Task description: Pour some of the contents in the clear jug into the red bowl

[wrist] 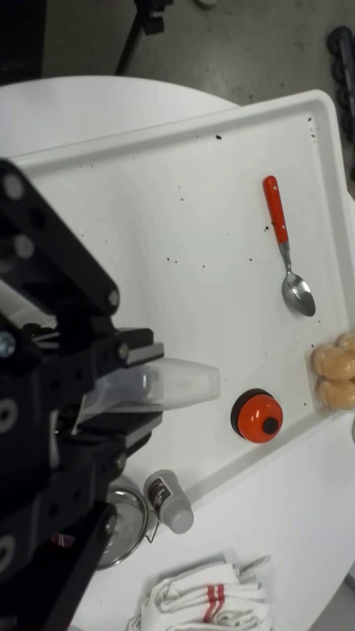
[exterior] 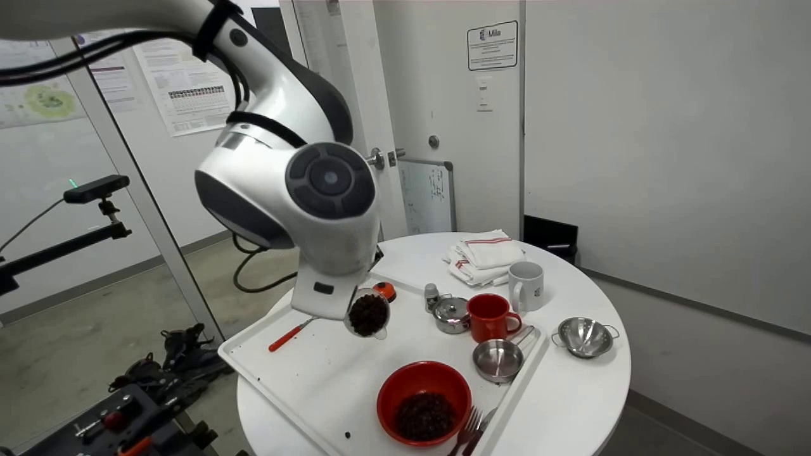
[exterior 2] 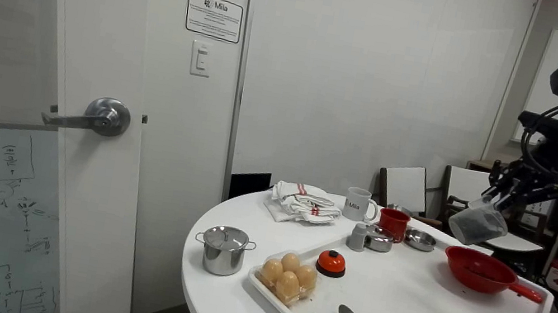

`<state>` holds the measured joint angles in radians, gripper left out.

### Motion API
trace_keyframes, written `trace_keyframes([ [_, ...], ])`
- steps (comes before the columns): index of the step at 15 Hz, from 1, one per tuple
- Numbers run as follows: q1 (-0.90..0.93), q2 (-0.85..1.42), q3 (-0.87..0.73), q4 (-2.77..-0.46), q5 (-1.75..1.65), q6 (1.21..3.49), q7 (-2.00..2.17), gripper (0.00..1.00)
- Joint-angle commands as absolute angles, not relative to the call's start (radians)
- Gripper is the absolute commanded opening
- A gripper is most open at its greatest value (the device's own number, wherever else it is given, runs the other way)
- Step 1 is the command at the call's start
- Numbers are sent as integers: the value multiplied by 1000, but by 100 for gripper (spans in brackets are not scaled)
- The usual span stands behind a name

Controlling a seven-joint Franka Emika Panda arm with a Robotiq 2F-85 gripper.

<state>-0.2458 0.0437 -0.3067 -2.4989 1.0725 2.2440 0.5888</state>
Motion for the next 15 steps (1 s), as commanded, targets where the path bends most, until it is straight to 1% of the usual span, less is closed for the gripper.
trace_keyframes([
  [1, -185, -12, -233, -2496, 840, 2341, 837, 7],
  [8, -71, 129, -96, -2342, 377, 2348, 1372, 7],
  [10, -37, 193, -86, -2280, 254, 2325, 1530, 7],
  [15, 62, 343, -98, -2122, 19, 2184, 1884, 7],
])
